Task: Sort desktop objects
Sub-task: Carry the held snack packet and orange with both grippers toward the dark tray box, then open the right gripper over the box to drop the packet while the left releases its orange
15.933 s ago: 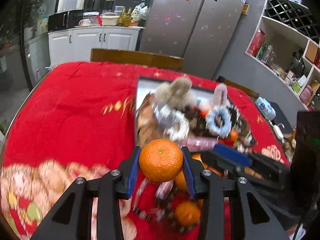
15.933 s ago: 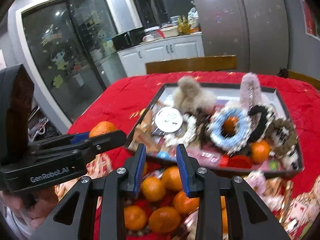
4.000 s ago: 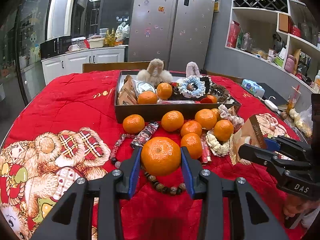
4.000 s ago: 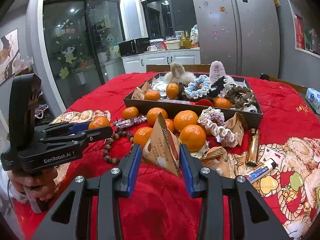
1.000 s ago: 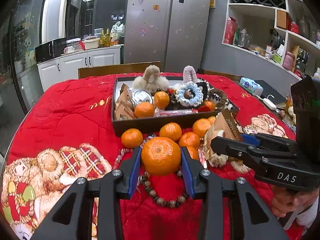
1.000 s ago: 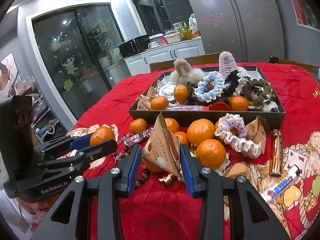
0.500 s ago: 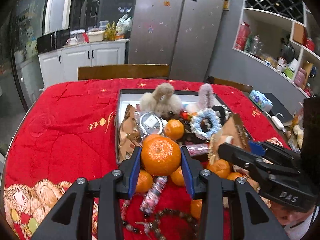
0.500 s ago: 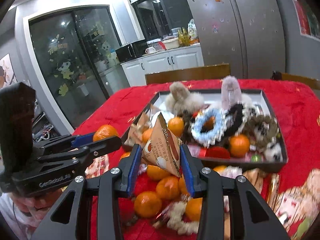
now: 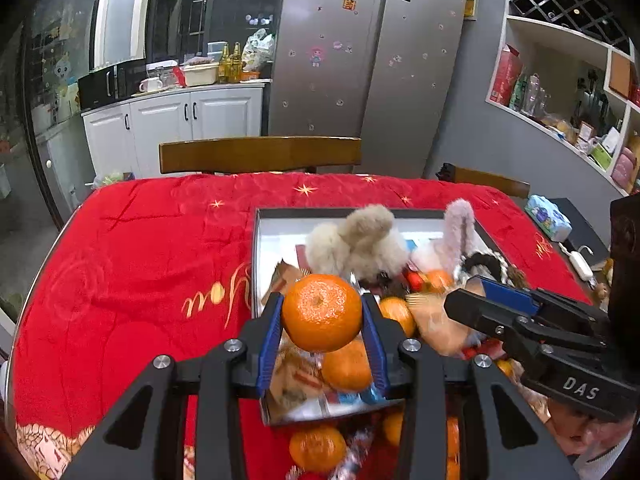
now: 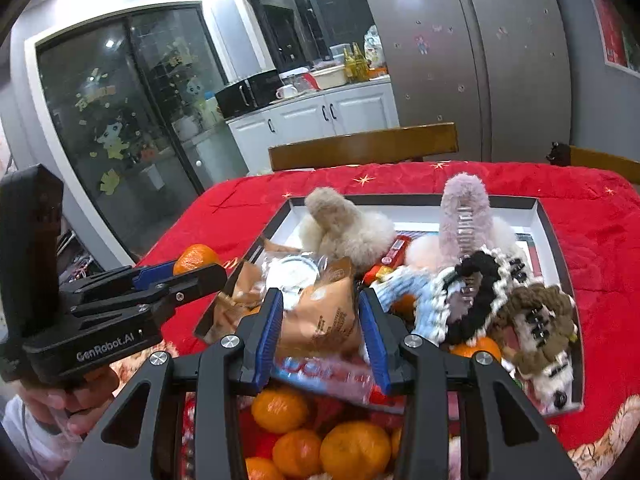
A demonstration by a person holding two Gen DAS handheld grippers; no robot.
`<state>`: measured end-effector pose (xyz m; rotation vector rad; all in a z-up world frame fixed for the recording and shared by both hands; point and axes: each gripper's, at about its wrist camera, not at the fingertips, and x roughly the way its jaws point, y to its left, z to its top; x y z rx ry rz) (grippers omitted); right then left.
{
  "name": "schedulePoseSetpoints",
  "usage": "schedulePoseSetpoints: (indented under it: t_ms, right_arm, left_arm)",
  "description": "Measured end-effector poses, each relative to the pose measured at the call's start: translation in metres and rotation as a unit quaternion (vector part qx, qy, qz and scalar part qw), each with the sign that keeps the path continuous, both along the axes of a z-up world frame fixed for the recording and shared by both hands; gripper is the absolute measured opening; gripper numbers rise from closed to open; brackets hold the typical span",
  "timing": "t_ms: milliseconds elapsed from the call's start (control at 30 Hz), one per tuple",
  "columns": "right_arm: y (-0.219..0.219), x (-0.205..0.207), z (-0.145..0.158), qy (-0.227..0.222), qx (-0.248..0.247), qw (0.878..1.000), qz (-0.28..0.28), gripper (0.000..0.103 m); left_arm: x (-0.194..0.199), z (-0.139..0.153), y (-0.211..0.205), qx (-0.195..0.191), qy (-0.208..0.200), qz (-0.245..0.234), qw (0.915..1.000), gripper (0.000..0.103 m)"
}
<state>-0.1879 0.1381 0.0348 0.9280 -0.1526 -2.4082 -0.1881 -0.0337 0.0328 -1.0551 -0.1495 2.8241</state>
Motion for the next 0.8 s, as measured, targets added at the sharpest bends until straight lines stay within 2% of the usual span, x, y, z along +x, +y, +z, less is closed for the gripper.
schedulePoseSetpoints:
  t_ms: [100, 233, 367, 567, 800]
  right_arm:
    - [-0.001, -0.012, 0.002, -0.002, -0.009, 1.0, -0.003, 0.037]
    - [-0.004, -0.021, -0.007, -0.02, 0.022, 1.0, -0.009, 0.034]
    - [0.006, -0.023, -0.017, -0.037, 0.009, 0.999, -0.007, 0.034]
    - [0.015, -0.022, -0.008, -0.026, -0.004, 1.0, -0.01, 0.034]
    - [0.009, -0.023, -0.017, -0.029, 0.001, 1.0, -0.001, 0.035]
  left_arm:
    - [-0.011, -0.006, 0.0, 0.007, -0.004, 0.015, 0.9999, 0.039]
    - [-0.012, -0.013, -0.001, 0.016, -0.007, 0.018, 0.9997, 0.039]
    - [-0.009, -0.017, 0.001, 0.019, -0.004, 0.009, 0.9998, 0.039]
    - [-0.012, -0.027, 0.014, -0.002, -0.01, -0.012, 0.9999, 0.039]
    - [-0.017, -0.037, 0.02, -0.02, -0.013, -0.009, 0.9997, 0.039]
